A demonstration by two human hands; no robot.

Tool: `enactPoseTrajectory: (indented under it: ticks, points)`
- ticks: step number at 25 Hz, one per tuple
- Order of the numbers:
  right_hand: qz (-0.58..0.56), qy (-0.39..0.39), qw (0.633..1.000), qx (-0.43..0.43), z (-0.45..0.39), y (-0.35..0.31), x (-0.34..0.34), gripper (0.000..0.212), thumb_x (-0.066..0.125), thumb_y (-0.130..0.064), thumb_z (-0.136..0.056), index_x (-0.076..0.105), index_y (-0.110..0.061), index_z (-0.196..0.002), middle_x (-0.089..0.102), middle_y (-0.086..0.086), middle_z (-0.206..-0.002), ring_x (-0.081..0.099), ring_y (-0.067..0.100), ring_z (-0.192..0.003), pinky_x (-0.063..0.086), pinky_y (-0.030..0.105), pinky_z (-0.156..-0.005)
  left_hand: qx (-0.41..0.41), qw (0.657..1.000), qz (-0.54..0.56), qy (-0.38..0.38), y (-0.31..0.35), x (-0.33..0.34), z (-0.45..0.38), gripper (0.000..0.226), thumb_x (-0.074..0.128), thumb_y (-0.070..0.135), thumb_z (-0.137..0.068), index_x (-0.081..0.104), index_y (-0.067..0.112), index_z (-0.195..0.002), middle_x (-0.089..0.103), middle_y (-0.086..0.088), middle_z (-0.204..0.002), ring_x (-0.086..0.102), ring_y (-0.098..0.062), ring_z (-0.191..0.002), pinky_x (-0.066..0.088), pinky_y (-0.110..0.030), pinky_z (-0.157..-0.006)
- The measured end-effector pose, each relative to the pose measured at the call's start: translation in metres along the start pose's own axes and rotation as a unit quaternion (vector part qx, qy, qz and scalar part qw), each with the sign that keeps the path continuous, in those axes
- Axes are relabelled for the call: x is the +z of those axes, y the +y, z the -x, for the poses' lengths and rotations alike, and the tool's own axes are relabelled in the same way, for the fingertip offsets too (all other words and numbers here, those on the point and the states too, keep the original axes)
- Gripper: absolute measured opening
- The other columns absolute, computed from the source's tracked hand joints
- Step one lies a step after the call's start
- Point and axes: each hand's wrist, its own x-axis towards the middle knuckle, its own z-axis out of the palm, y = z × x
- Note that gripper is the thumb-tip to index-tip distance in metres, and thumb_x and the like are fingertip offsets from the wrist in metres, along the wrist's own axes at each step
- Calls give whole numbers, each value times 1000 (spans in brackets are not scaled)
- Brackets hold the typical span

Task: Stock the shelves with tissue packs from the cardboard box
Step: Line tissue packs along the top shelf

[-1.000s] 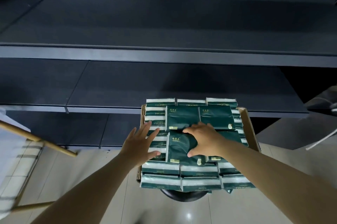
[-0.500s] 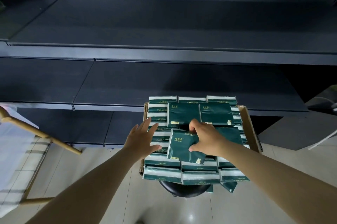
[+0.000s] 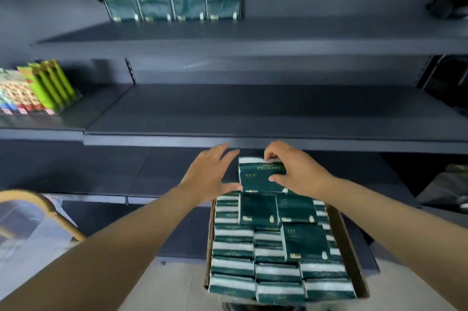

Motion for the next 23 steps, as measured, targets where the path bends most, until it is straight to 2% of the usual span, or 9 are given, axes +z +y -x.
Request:
enactPoseTrajectory:
  ticks: [5,7,10,14,19,23]
  points:
    - [47,113,991,-63,-30,-53,-114,34,71,-13,-79,45,-28,-95,48,-14,-102,48,9,-94,43,31,-84,56,980,-56,183,-7,-117,-56,84,75,51,-72,45,8,-138,45,-18,-139,45,-34,-127,39,-45,-101]
    - [61,141,985,-75,-49,-68,-150,36,71,-13,-79,44,-30,-95,48,-15,-102,47,8,-96,42,33,-87,62,968,-69,235,-14,-155,-80,83,77,49,-70,47,7,-135,48,-20,-135,48,-36,-123,42,-46,-97]
    - [69,180,978,-84,-91,-79,-191,36,71,-12,-79,47,-29,-99,52,-15,-107,49,9,-103,43,35,-91,62,955,-82,280,-32,-197,-122,84,75,49,-72,43,9,-139,44,-17,-139,43,-34,-127,38,-44,-100]
    - [40,212,975,-60,-163,-74,-215,35,70,-7,-79,51,-25,-103,54,-15,-107,51,10,-107,42,31,-93,38,955,-97,278,-71,-218,-189,84,65,54,-80,29,16,-146,29,-12,-149,29,-27,-136,26,-39,-108]
    - [-1,216,976,-13,-262,-37,-223,34,70,-5,-79,53,-26,-100,56,-14,-105,53,10,-104,43,28,-92,32,963,-86,253,-129,-207,-282,85,63,56,-81,25,19,-147,25,-10,-150,24,-26,-138,24,-39,-110]
    - [21,250,967,37,-328,7,-225,37,69,-5,-80,53,-33,-98,50,-12,-104,40,14,-111,29,23,-95,24,969,-91,229,-164,-186,-352,86,60,58,-82,19,21,-149,22,-9,-151,20,-25,-139,19,-37,-112]
